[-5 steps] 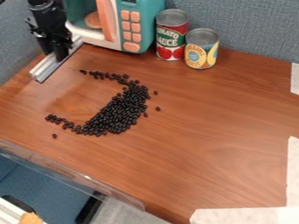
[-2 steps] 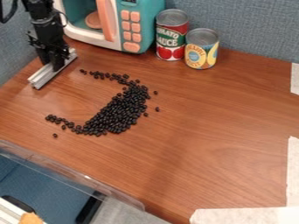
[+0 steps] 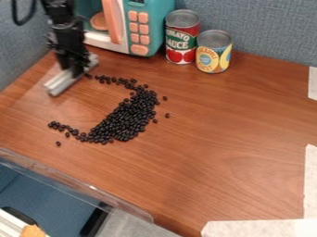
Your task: Sweep into pile
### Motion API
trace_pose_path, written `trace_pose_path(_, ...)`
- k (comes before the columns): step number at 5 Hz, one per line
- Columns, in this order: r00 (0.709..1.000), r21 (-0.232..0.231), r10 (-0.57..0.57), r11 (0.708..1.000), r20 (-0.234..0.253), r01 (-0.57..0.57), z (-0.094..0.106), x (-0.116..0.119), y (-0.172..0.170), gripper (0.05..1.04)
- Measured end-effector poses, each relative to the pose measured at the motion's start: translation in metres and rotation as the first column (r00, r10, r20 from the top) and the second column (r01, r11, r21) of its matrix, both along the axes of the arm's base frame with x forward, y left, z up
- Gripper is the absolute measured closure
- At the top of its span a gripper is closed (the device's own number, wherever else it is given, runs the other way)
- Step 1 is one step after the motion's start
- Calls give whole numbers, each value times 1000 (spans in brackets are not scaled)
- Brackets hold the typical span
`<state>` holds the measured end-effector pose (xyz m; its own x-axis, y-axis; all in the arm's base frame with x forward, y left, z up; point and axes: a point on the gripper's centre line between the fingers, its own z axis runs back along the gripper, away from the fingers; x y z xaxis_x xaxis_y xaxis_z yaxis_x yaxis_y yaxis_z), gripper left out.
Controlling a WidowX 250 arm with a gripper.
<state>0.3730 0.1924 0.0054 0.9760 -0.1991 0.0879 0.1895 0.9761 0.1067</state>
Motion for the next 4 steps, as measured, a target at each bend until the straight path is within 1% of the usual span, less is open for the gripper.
trace_pose_path(1,996,3,-87,996,7,87,1,3,-39,727)
trace_pose_path(2,990,1,-138,990,5,138,0,-1,-63,727)
trace_pose_path(3,975,7,-221,975,15,221,1,-4,-92,727)
trace_pose_path(4,960,13,-277,961,24,277,2,-11,-109,727)
